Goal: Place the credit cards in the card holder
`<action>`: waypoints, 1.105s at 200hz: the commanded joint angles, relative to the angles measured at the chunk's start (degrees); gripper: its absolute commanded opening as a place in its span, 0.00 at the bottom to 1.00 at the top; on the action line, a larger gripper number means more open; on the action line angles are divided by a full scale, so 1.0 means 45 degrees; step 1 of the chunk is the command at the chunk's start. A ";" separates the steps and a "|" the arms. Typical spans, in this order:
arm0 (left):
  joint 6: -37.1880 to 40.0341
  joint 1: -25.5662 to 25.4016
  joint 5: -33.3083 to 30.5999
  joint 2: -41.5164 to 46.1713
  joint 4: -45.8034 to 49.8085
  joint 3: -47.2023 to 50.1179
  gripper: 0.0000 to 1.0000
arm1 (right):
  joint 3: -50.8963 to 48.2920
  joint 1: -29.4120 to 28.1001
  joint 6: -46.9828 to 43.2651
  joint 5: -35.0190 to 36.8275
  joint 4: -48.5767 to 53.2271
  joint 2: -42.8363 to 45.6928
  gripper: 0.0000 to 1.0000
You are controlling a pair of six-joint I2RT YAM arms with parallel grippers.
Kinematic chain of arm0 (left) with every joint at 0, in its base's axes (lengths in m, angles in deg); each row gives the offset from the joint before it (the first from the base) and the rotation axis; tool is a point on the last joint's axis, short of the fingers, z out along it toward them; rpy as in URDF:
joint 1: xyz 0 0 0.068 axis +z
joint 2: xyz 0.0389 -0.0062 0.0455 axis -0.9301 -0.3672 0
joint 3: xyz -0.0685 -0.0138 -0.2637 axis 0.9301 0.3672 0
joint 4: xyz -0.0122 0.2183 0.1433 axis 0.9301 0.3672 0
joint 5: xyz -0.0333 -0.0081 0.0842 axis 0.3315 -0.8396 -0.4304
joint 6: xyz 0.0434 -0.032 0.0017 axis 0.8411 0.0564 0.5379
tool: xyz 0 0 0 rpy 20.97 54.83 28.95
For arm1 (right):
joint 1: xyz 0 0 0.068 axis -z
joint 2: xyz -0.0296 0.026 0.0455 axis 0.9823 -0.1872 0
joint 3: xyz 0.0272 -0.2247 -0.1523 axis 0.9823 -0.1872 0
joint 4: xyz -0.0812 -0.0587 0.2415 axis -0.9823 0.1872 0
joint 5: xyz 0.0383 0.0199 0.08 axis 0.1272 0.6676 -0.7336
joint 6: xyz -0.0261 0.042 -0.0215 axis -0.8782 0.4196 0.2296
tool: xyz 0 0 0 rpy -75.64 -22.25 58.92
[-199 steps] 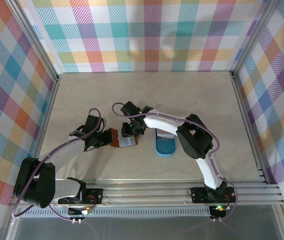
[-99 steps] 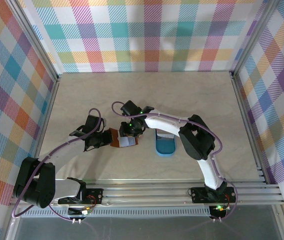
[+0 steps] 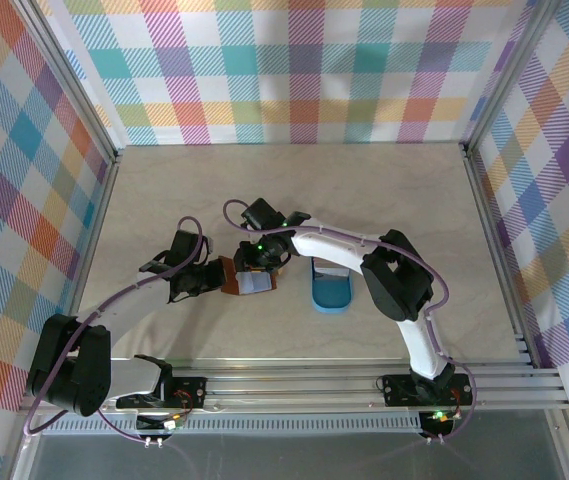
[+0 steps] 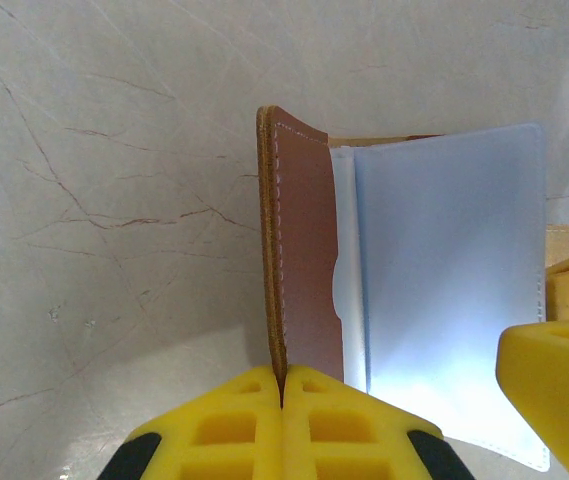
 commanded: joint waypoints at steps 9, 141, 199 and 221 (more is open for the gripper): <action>0.0122 0.0176 -0.0115 0.0181 0.0213 -0.0269 0.02 | -0.0050 -0.0096 0.0128 0.0047 0.0036 0.0261 0.34; 0.0122 0.0176 -0.0054 -0.0014 0.0202 -0.0430 0.02 | 0.0439 -0.0233 -0.0478 0.3105 0.2069 0.0650 0.44; 0.0178 0.0163 -0.0059 0.0005 0.0218 -0.0403 0.02 | 0.0653 -0.0194 -0.0378 0.2759 0.2138 -0.0116 0.49; 0.0200 0.0170 -0.0080 0.0079 0.0259 -0.0383 0.02 | 0.0824 -0.0140 -0.0386 0.2596 0.2143 -0.0394 0.51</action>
